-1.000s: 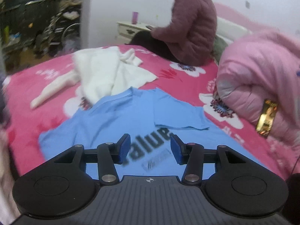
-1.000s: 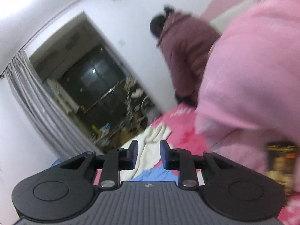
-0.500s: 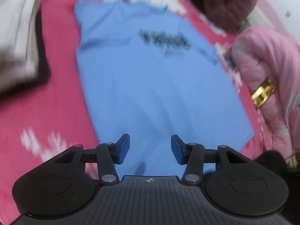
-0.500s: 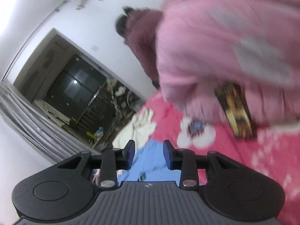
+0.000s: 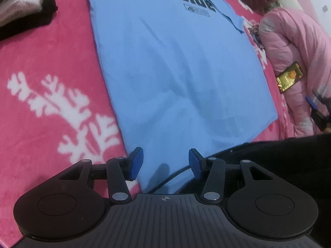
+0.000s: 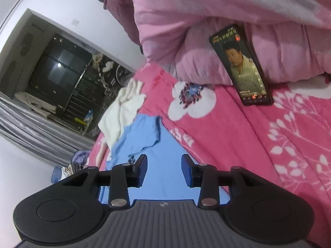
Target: Fold clothes
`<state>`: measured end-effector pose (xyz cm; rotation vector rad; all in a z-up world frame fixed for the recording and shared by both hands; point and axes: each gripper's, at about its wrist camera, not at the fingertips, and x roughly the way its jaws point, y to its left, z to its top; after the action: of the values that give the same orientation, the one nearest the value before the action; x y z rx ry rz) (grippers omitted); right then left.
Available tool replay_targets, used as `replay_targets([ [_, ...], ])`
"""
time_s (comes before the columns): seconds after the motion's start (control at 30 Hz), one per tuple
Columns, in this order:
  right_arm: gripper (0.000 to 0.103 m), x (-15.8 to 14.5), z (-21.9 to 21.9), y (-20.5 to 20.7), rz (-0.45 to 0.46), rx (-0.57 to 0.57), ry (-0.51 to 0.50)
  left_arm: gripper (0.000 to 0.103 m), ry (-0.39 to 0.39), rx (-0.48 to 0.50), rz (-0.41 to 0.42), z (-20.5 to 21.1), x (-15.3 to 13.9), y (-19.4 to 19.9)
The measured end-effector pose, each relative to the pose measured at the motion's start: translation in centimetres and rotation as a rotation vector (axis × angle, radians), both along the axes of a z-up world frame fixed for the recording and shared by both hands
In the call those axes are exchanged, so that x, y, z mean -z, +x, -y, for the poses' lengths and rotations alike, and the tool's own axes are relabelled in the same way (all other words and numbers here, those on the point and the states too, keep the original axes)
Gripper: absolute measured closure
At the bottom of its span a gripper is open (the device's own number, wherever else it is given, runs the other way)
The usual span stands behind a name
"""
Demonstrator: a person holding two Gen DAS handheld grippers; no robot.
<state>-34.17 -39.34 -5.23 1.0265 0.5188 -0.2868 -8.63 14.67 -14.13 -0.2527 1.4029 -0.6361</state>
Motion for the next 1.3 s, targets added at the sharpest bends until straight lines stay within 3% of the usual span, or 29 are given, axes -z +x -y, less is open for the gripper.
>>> replay_targets([
  [0.3, 0.062, 1.8, 0.0, 1.2, -0.025, -0.047, 0.033, 0.055, 0.021, 0.022, -0.039, 0.0, 0.3, -2.2],
  [0.57, 0.061, 1.7, 0.0, 2.5, -0.067, -0.096, 0.026, 0.054, -0.012, -0.008, -0.098, -0.7, 1.1, -3.1],
  [0.7, 0.060, 1.1, -0.3, 2.9, -0.074, -0.118, 0.003, 0.054, 0.063, 0.000, -0.053, -1.0, 0.7, -3.6],
  [0.8, 0.060, 1.0, -0.5, 3.1, -0.080, -0.121, -0.008, 0.054, 0.083, -0.057, 0.015, -1.2, 0.7, -3.7],
  [1.0, 0.060, 1.1, -1.0, 3.2, -0.097, -0.130, -0.003, 0.053, 0.038, -0.133, 0.071, -1.9, 1.2, -3.3],
  [1.2, 0.060, 0.9, -1.4, 3.1, -0.106, -0.137, -0.003, 0.053, -0.025, -0.139, 0.028, -2.4, 2.5, -3.6],
  [1.3, 0.060, 1.0, -1.4, 3.1, -0.112, -0.139, 0.000, 0.053, -0.053, -0.123, -0.035, -2.5, 3.0, -4.1],
])
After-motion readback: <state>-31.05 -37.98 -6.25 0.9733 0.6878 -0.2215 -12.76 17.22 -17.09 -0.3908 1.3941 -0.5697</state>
